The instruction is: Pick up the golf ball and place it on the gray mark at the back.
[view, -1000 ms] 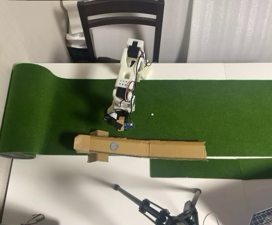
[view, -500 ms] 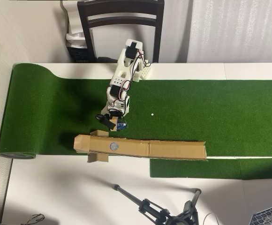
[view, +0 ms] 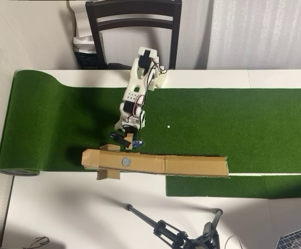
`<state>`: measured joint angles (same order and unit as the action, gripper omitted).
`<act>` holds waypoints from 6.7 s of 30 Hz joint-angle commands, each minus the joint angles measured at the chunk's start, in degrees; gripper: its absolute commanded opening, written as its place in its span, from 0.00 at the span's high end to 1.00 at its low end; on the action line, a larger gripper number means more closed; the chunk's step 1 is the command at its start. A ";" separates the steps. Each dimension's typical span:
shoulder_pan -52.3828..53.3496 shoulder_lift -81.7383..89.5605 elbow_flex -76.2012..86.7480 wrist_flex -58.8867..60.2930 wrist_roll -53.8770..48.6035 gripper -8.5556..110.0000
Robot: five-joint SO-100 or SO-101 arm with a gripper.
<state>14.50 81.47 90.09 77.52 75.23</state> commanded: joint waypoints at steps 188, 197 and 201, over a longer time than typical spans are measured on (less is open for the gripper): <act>-0.79 -5.80 -29.09 -16.17 -4.04 0.80; -1.32 -4.75 -30.59 -15.82 -1.32 0.80; -1.93 -4.92 -34.54 -16.00 -1.58 0.80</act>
<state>13.18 73.21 65.13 63.46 73.74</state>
